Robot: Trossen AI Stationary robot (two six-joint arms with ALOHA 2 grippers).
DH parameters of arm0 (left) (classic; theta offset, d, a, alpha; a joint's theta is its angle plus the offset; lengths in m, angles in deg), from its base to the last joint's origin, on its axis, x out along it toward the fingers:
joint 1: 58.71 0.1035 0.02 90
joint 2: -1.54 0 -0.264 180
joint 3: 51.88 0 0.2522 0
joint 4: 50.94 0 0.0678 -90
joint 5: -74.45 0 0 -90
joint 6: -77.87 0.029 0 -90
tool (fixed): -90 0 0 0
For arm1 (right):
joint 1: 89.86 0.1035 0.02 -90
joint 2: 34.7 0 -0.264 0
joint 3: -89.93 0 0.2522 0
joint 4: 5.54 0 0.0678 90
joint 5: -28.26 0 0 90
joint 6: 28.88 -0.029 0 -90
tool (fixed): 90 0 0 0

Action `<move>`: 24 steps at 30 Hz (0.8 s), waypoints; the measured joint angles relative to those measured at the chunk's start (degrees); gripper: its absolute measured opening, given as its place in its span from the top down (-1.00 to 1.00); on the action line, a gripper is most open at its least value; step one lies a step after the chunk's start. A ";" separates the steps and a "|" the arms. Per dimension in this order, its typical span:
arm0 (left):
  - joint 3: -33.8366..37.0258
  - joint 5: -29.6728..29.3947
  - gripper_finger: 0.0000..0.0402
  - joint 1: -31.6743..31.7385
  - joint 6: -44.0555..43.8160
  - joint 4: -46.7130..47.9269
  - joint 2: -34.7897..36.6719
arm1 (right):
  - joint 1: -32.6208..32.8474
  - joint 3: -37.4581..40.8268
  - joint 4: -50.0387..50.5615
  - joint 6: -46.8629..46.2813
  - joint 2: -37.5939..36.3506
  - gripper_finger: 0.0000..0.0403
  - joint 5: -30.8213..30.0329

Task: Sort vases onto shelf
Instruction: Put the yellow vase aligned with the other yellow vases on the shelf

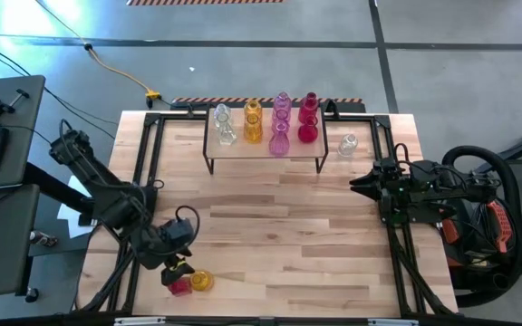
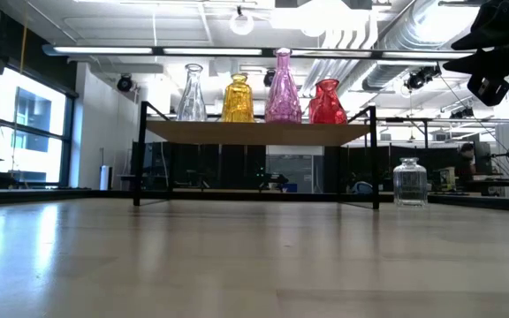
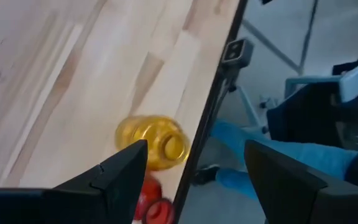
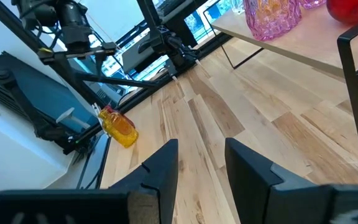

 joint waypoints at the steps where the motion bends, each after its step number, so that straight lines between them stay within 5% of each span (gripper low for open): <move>1: -0.02 0.02 -0.29 -0.10 -0.94 0.76 -0.19 | 0.00 0.00 0.00 0.02 0.00 0.43 -0.02; 24: -1.88 3.47 -0.29 -0.76 -0.58 0.24 -13.85 | 0.01 0.00 0.00 0.01 0.00 0.43 -0.01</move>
